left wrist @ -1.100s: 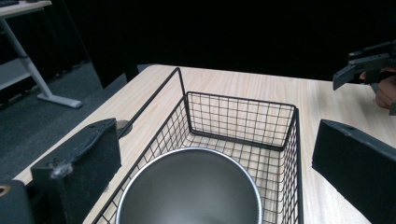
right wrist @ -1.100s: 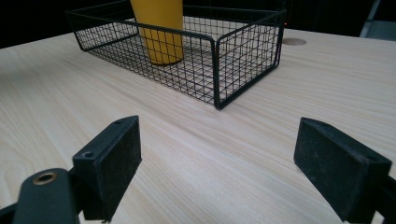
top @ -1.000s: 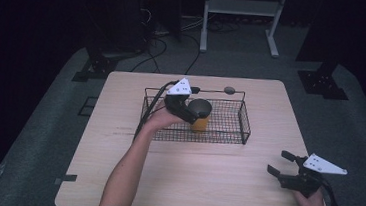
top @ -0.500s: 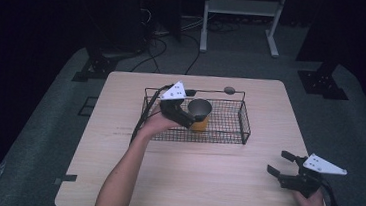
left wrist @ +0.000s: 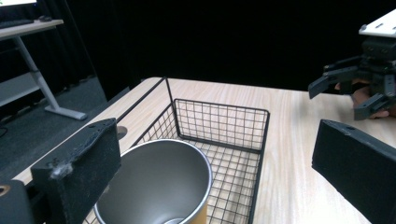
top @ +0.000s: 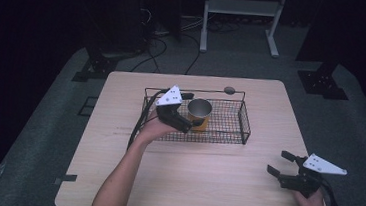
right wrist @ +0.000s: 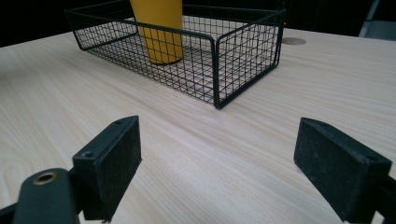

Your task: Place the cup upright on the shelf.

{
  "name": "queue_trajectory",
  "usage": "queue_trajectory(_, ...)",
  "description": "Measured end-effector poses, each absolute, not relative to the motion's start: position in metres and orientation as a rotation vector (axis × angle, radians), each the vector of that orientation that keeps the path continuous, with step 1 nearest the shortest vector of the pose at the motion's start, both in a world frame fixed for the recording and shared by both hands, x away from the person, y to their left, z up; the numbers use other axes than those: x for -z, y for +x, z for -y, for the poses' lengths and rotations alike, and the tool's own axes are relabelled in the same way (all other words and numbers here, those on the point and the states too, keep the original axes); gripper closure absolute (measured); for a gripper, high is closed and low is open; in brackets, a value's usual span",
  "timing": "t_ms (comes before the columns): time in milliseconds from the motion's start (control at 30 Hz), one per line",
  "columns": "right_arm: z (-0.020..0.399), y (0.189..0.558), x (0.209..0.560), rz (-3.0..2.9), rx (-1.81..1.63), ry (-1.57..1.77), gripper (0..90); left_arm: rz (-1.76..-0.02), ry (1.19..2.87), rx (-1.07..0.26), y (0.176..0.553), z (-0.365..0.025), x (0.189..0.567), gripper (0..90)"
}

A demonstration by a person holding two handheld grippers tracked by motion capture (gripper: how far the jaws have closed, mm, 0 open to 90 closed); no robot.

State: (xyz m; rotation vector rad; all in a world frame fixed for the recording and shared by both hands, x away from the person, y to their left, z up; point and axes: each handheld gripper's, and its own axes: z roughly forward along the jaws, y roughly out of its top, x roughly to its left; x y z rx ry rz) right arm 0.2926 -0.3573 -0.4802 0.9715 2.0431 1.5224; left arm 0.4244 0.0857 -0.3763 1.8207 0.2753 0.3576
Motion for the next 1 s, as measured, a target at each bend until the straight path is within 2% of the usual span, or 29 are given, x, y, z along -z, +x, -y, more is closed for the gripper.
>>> queue_trajectory(1000,0.357,0.292,0.48,-2.045,-1.522,0.973,13.9,-0.269,1.762,-0.358,0.391,-0.097,0.381,0.5)
